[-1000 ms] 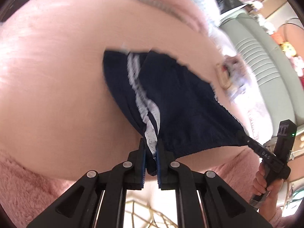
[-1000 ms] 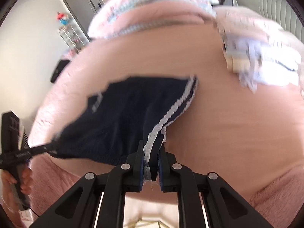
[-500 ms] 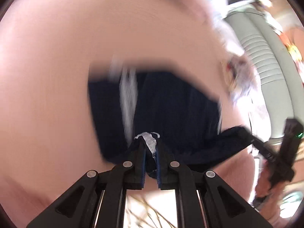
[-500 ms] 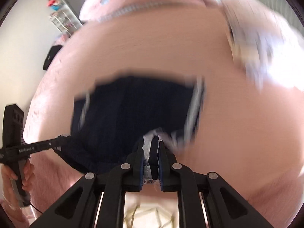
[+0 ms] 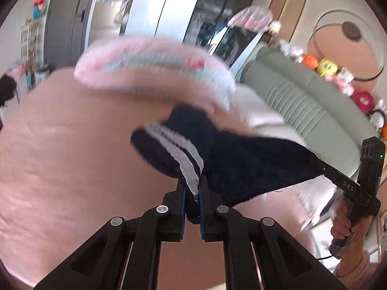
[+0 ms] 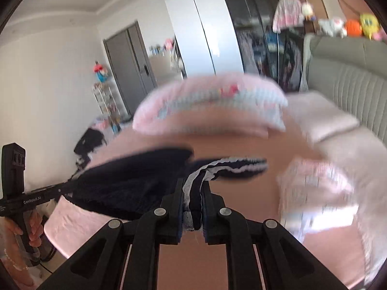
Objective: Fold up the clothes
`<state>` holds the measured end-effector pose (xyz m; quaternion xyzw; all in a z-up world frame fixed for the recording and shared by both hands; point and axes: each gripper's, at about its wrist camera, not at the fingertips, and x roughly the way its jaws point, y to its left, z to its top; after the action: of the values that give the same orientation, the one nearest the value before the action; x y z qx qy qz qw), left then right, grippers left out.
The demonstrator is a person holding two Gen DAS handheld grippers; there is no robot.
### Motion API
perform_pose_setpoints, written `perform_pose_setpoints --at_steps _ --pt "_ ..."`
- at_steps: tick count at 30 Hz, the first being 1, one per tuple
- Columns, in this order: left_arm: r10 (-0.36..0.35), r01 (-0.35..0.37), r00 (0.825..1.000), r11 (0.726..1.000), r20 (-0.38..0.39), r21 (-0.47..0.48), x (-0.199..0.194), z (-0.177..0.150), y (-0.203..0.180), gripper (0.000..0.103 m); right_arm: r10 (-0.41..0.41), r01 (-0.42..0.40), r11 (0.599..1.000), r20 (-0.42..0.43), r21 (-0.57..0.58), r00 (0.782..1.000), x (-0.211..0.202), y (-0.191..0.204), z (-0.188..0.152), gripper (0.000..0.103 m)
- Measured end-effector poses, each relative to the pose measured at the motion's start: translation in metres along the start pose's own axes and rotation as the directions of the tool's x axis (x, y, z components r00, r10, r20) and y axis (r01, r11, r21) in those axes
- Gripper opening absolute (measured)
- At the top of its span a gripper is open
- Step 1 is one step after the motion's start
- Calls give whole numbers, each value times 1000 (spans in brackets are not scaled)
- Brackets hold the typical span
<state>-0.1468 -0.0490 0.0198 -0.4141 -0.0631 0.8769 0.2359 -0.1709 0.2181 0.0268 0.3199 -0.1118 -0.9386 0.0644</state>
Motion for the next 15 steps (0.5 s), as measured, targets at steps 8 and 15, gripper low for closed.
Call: perform_pose_setpoints --at_steps 8,15 --pt "130 -164 920 984 -370 -63 147 -157 46 8 -94 140 988 -456 68 885 139 -49 -186 12" --pt "197 -220 895 975 -401 -13 151 -180 43 15 -200 169 979 -422 -110 884 147 -31 -203 18"
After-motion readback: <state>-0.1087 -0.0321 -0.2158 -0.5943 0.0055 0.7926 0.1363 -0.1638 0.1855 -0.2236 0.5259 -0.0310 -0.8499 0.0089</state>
